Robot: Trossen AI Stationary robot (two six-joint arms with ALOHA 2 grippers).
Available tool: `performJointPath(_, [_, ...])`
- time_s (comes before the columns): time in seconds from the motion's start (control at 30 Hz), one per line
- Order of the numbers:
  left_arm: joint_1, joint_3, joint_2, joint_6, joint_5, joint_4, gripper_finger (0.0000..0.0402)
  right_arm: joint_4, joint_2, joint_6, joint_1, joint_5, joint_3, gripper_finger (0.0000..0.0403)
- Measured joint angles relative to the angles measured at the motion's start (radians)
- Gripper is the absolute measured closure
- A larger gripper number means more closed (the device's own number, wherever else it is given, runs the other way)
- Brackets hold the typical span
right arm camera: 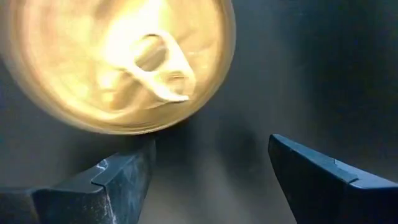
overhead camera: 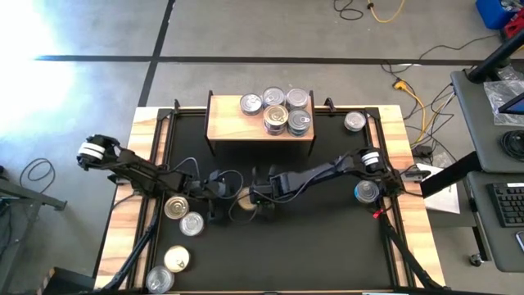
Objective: Stack canned seafood by type on shelf
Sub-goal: Stack the green tuna can on top of the green tuna can on the shelf
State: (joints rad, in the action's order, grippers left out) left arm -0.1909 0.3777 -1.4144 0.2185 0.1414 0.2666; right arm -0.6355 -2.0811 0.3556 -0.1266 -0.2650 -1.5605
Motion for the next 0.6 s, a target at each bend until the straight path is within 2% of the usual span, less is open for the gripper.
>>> performJointPath(0.07, [0.005,-0.009,0.003,-0.006,0.056,0.005,0.0003,0.008,0.001,0.001,-0.003,0.019,-0.002,0.0102])
performJointPath(0.13, [0.012,-0.014,-0.001,-0.036,0.069,0.05,0.0003,0.018,0.002,0.0,-0.004,0.027,-0.002,0.0105])
performJointPath(0.3, [0.011,-0.013,-0.046,-0.126,-0.003,0.11,0.0003,0.014,0.002,0.001,-0.002,0.039,0.006,0.0103])
performJointPath(0.43, [0.015,-0.013,-0.1,-0.161,-0.002,0.153,0.0003,0.023,0.002,-0.009,-0.002,0.06,0.015,0.0096])
performJointPath(0.6, [0.031,-0.004,-0.204,-0.226,0.028,0.323,0.0003,0.108,0.002,-0.016,0.007,0.065,0.041,0.0095])
